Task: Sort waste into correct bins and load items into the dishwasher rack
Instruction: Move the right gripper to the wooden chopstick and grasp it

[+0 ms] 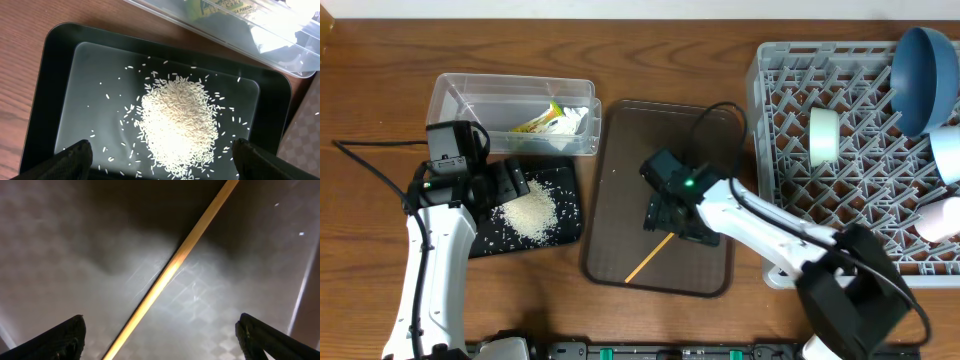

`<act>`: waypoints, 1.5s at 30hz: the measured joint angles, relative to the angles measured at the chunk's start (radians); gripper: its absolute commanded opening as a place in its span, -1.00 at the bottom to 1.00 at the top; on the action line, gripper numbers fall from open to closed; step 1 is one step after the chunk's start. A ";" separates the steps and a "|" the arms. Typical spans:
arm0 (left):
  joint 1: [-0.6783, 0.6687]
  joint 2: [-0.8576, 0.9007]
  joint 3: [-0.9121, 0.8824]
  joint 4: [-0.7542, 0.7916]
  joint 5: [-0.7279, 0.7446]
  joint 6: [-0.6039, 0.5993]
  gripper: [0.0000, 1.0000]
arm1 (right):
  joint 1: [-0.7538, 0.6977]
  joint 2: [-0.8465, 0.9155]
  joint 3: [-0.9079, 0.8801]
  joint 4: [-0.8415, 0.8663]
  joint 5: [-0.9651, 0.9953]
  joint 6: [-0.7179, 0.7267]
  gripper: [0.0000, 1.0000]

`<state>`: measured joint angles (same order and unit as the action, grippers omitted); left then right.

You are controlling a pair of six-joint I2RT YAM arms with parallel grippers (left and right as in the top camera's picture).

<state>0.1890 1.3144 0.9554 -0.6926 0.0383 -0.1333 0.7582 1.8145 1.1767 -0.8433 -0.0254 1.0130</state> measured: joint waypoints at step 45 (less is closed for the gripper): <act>0.000 0.000 0.000 0.000 0.000 0.000 0.83 | -0.001 0.096 0.002 0.153 0.017 0.026 -0.86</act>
<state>0.1890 1.3144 0.9554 -0.6926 0.0383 -0.1333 0.7574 1.9102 1.1786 -0.6899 -0.0082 1.0393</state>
